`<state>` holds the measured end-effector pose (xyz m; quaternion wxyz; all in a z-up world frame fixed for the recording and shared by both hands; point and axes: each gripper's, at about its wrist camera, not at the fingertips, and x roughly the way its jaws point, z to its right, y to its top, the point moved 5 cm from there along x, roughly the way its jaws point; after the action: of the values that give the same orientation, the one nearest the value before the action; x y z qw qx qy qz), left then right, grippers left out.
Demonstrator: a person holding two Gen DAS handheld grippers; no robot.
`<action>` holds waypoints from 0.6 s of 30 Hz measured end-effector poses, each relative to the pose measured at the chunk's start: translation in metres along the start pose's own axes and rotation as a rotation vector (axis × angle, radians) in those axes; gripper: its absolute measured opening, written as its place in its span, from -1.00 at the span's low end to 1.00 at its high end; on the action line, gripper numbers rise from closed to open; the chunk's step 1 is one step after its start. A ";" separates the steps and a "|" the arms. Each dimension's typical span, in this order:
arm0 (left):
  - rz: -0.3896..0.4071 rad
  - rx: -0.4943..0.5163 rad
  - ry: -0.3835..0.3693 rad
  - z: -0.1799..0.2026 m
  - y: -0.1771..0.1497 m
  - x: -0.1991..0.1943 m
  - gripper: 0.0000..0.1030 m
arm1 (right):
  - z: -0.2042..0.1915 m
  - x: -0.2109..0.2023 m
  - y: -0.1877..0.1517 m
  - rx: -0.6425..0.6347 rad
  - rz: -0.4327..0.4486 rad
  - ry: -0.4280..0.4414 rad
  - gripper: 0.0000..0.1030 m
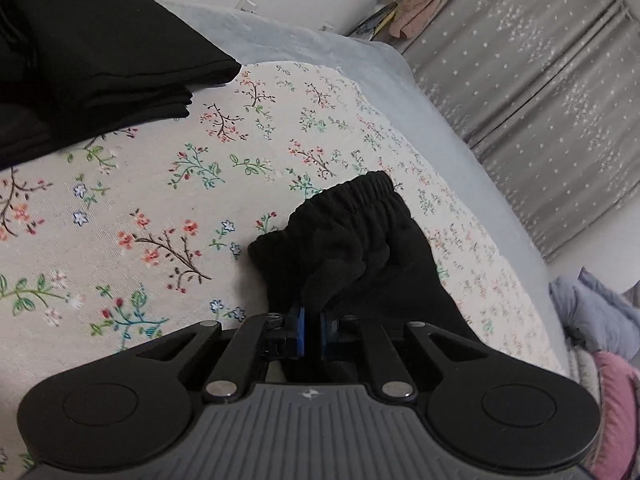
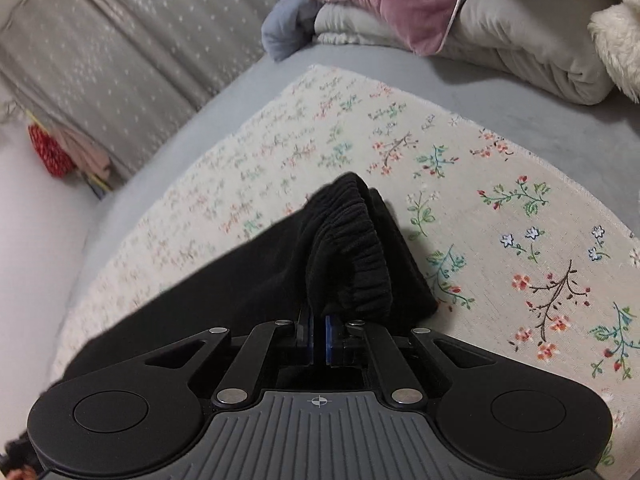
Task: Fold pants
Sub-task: 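Lift the waistband with both grippers and fold it over toward the cuffs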
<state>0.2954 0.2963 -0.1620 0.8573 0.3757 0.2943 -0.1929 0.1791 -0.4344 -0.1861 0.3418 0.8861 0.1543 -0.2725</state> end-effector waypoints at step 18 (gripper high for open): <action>-0.045 0.245 0.202 0.004 -0.013 0.014 -0.09 | 0.001 0.005 -0.014 -0.184 -0.088 -0.097 -0.81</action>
<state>0.3002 0.2828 -0.1760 0.7667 0.4881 0.3617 -0.2077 0.1764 -0.4251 -0.1971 0.4165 0.8292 0.2006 -0.3142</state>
